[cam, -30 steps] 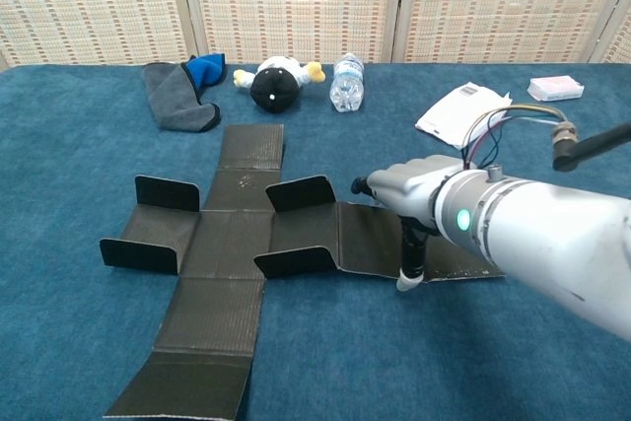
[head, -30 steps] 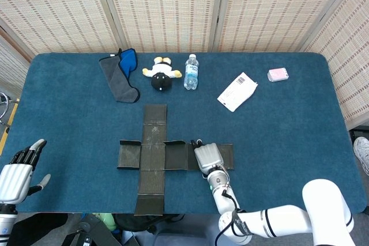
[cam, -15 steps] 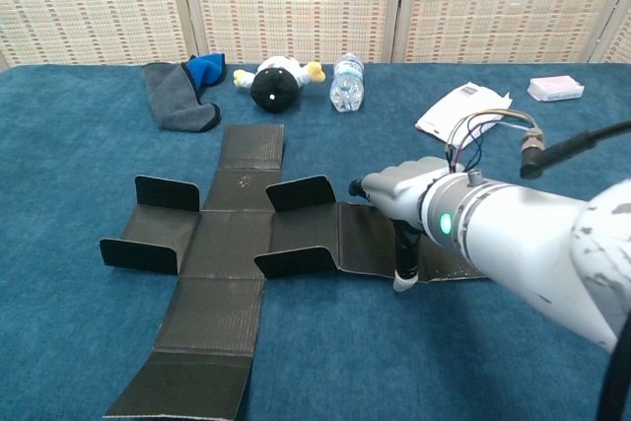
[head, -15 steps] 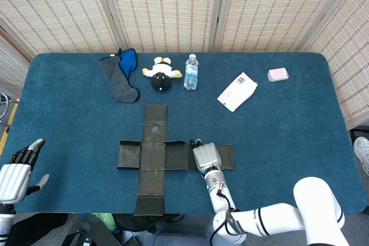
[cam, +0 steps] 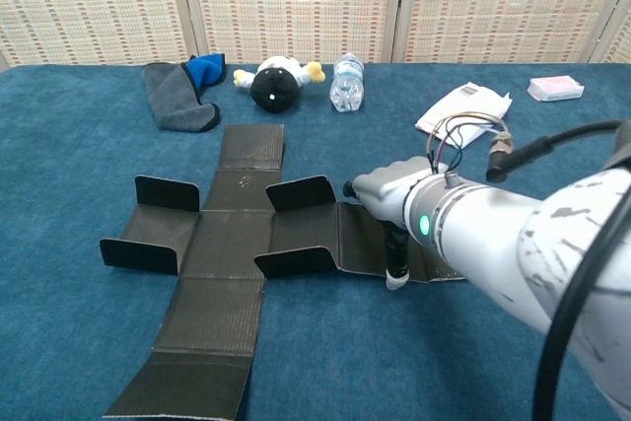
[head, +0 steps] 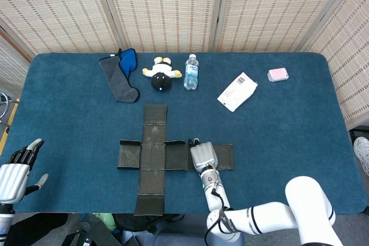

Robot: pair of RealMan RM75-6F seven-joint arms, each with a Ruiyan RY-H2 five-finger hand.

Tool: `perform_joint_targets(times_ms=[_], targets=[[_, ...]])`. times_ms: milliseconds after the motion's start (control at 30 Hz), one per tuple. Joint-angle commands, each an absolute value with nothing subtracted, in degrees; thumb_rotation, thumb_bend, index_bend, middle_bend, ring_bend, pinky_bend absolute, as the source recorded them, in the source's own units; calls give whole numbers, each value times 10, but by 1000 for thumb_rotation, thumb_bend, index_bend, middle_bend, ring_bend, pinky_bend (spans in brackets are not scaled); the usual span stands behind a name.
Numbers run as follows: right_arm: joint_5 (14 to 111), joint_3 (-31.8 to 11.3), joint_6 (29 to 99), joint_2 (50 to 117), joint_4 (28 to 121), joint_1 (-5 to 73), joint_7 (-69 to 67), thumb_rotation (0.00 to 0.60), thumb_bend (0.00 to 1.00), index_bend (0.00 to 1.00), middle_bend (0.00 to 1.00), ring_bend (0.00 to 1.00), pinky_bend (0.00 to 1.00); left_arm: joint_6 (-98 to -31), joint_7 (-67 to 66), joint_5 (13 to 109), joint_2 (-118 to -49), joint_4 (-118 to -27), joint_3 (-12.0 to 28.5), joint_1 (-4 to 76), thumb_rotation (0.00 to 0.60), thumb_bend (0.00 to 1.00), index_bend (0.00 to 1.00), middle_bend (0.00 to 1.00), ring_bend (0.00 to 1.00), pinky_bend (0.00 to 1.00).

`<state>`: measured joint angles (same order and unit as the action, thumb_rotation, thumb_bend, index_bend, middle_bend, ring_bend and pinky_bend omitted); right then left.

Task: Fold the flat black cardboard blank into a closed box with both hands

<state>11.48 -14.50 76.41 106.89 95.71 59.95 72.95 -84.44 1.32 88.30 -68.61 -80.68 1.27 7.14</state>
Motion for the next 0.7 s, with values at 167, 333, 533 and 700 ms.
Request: perform_joint_targets(times_ms=[167, 333, 533, 700], targets=[[113, -147, 766, 1080, 945, 608, 735, 600, 0, 57, 129, 806, 1000, -845, 20, 883, -688, -800, 12, 71, 600, 223, 0, 32, 148, 207], [111, -146, 771, 1085, 940, 610, 738, 600, 0, 97, 160, 806, 1000, -845, 26, 883, -690, -794, 11, 71, 600, 223, 0, 32, 148, 207], [128, -142, 778, 1091, 934, 609, 730, 600, 15, 160, 222, 806, 1000, -845, 33, 885, -694, -786, 12, 72, 600, 223, 0, 32, 148, 207], [164, -134, 765, 1090, 927, 602, 707, 600, 119, 179, 245, 806, 1000, -843, 39, 889, -699, -777, 14, 78, 600, 223, 0, 32, 148, 207]])
